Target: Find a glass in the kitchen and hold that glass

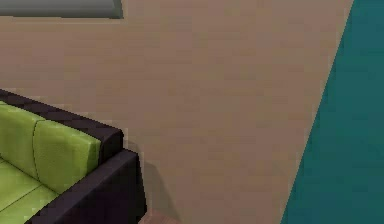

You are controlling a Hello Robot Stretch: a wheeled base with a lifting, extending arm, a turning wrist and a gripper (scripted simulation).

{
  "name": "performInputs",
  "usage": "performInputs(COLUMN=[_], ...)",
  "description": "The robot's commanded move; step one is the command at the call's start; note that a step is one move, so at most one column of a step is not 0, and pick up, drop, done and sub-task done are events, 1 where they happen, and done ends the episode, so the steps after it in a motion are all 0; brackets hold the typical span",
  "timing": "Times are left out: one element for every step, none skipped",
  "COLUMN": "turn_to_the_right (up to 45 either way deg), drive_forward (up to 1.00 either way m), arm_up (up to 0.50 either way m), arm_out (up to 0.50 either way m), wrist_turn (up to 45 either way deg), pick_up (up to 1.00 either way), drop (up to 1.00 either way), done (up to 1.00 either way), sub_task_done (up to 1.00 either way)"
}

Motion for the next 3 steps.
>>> performInputs(turn_to_the_right=[0.0,0.0,0.0], drive_forward=[0.00,0.00,0.00], arm_up=[0.00,0.10,0.00], arm_out=[0.00,0.00,0.00], wrist_turn=[0.0,0.0,0.0], pick_up=[1.00,0.00,0.00], drop=[0.00,0.00,0.00], done=[0.00,0.00,1.00], sub_task_done=[0.00,0.00,0.00])
